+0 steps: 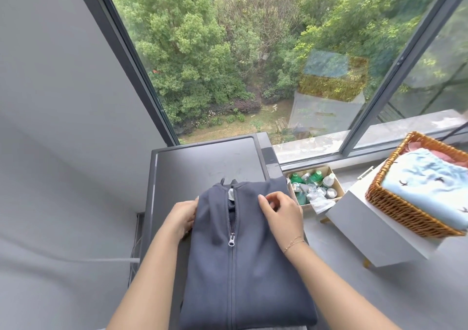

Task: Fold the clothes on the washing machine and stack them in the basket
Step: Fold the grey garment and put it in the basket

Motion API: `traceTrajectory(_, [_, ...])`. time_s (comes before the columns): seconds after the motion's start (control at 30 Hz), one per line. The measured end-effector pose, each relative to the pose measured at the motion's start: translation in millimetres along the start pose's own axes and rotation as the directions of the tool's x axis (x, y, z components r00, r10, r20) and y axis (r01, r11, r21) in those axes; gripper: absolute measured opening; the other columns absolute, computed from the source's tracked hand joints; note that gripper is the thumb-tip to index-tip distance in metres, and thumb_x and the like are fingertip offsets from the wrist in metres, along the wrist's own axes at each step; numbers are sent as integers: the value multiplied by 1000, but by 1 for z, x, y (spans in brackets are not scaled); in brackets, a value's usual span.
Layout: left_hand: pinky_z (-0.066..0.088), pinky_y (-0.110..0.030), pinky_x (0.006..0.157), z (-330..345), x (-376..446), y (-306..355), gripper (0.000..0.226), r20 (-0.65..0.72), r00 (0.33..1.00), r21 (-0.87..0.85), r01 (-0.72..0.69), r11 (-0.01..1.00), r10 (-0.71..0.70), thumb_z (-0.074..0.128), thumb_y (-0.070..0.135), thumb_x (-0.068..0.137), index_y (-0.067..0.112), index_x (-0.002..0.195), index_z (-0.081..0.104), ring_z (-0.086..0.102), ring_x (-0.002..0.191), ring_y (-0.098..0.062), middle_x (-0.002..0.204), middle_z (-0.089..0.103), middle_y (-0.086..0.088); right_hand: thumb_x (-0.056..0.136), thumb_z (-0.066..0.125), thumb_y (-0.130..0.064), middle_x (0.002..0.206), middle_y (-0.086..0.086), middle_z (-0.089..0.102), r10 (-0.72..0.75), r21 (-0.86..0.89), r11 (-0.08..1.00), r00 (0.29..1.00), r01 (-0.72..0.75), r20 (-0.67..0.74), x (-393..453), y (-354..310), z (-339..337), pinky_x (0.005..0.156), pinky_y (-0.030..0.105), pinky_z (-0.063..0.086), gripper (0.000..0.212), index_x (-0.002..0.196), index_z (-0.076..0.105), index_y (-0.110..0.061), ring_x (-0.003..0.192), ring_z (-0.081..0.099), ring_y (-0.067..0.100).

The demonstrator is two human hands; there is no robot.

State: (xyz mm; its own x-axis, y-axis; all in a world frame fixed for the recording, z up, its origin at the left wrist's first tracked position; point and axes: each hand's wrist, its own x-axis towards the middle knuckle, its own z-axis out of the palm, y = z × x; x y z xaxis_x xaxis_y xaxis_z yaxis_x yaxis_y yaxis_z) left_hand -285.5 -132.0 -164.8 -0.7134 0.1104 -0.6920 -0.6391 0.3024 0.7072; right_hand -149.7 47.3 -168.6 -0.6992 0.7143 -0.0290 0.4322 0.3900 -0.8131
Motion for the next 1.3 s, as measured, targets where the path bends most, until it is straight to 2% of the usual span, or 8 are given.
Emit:
traceTrajectory(0.33, [32, -19, 42, -7, 9, 4, 32, 110, 992, -75, 75, 994, -66, 64, 43, 88, 14, 73, 59, 31, 44, -11, 57, 39, 0, 89, 54, -52, 83, -3, 61, 64, -286, 958, 955, 22, 289, 21, -23, 21, 74, 33, 42, 32, 84, 45, -22, 89, 61, 23])
traceTrajectory(0.43, [50, -30, 64, -10, 8, 6, 35, 222, 971, -107, 109, 988, -83, 61, 43, 88, 9, 92, 67, 53, 69, -20, 78, 61, -7, 93, 52, -40, 77, -3, 59, 40, -271, 961, 943, 54, 331, 25, -20, 23, 65, 32, 38, 25, 81, 45, -21, 87, 60, 26])
traceTrajectory(0.53, [59, -34, 73, -6, 5, 6, 35, 310, 949, -170, 111, 979, -53, 58, 32, 93, 2, 108, 67, 68, 83, -24, 102, 71, -12, 94, 54, -32, 61, -6, 47, -6, -119, 992, 958, 41, 286, 20, -19, 19, 61, 32, 32, 27, 73, 41, -21, 71, 50, 23])
traceTrajectory(0.8, [51, -38, 82, 2, 0, -10, 29, 295, 951, -486, 229, 843, -89, 59, 27, 93, 2, 90, 73, 73, 73, -24, 84, 74, -14, 87, 58, -14, 53, -5, 40, 39, 141, 989, 999, -38, -1, 6, -8, 2, 60, 36, 31, 32, 63, 38, -17, 55, 38, 14])
traceTrajectory(0.97, [53, -37, 86, 2, -6, -4, 25, 252, 967, -449, 144, 882, -30, 64, 26, 90, 3, 98, 70, 72, 78, -22, 87, 75, -11, 75, 67, -14, 90, -3, 48, -82, 2, 997, 997, 82, -13, 20, -25, 7, 77, 33, 40, 22, 90, 51, -15, 84, 49, 19])
traceTrajectory(1.07, [52, -38, 86, 1, -7, 3, 27, 229, 973, -456, 139, 879, -35, 63, 34, 90, 8, 91, 69, 66, 86, -26, 86, 71, -9, 82, 64, -36, 104, -1, 54, -187, -177, 962, 973, 210, 138, 46, -53, 18, 92, 34, 37, 26, 103, 63, -20, 104, 49, 19])
traceTrajectory(1.17, [50, -38, 82, 3, -6, 6, 31, 206, 977, -451, 148, 880, -59, 60, 39, 92, 9, 90, 68, 64, 84, -26, 85, 68, -9, 85, 54, -58, 102, 1, 64, -42, -390, 893, 903, 226, 427, 63, -72, 37, 91, 33, 34, 39, 90, 72, -24, 110, 49, 22])
traceTrajectory(1.3, [53, -39, 87, 6, -9, 3, 29, 171, 984, -486, 120, 866, -40, 68, 27, 88, 3, 104, 70, 68, 88, -28, 100, 72, -15, 84, 60, -49, 91, -2, 68, -66, -350, 903, 885, 249, 461, 63, -68, 47, 87, 30, 32, 28, 71, 63, -24, 106, 55, 24])
